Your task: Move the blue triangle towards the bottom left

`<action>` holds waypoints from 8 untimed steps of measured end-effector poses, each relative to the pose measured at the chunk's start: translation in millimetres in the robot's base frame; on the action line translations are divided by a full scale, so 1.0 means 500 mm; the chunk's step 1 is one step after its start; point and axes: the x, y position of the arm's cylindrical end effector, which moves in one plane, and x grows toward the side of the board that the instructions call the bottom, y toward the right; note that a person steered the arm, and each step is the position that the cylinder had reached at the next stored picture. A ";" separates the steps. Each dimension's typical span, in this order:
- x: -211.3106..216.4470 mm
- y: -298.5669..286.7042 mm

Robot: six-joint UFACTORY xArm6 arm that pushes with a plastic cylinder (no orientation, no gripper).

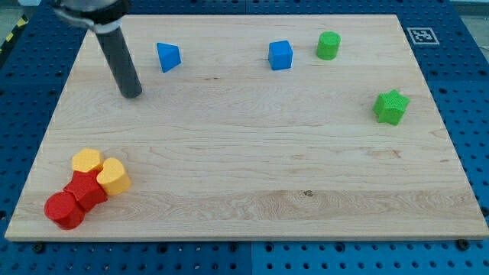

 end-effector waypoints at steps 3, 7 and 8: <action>-0.189 0.083; -0.109 0.110; -0.078 0.209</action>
